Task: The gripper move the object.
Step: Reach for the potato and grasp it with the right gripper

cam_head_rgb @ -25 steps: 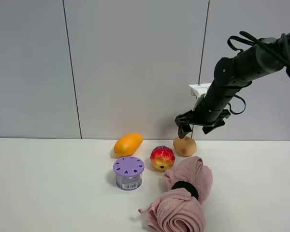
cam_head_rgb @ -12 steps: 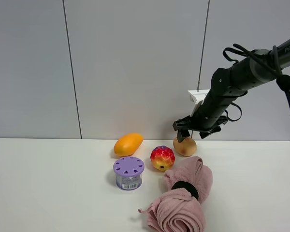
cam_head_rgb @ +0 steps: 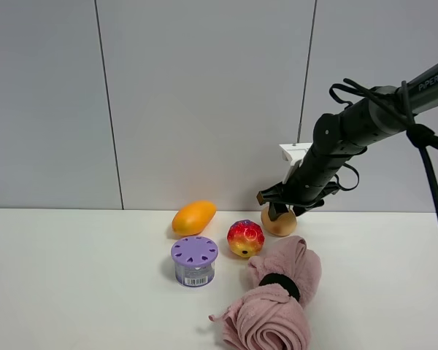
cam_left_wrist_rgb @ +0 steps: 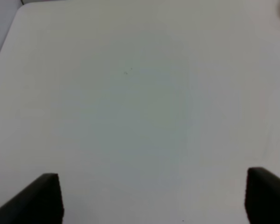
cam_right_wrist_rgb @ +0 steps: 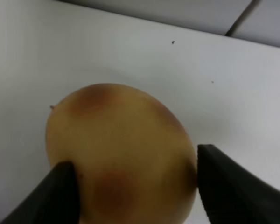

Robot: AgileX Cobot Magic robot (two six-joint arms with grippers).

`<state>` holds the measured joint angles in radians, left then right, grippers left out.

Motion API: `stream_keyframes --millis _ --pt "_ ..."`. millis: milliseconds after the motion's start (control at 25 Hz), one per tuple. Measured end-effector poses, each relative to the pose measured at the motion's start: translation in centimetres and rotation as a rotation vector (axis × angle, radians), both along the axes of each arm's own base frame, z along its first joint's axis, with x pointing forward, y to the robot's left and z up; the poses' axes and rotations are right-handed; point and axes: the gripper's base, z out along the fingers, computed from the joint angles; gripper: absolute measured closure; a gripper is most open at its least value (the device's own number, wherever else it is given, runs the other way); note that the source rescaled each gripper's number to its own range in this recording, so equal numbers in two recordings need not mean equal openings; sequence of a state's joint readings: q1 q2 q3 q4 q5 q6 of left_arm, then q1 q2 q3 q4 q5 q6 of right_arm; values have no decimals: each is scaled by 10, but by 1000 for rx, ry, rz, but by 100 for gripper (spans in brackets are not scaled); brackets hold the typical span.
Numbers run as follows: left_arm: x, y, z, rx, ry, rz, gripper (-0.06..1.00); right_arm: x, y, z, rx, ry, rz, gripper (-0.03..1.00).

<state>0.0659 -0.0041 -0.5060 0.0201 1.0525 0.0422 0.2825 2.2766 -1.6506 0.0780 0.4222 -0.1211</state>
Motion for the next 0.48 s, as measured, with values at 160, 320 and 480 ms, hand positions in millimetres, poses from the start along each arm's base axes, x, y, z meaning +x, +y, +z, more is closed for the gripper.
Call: stream_keyframes --millis 160,320,480 --pt "0 0 0 0 0 0 -6 0 0 0 0 -2 0 57" --pt "0 0 0 0 0 0 -6 0 0 0 0 -2 0 69" --pt "0 0 0 0 0 0 -6 0 0 0 1 -3 0 84"
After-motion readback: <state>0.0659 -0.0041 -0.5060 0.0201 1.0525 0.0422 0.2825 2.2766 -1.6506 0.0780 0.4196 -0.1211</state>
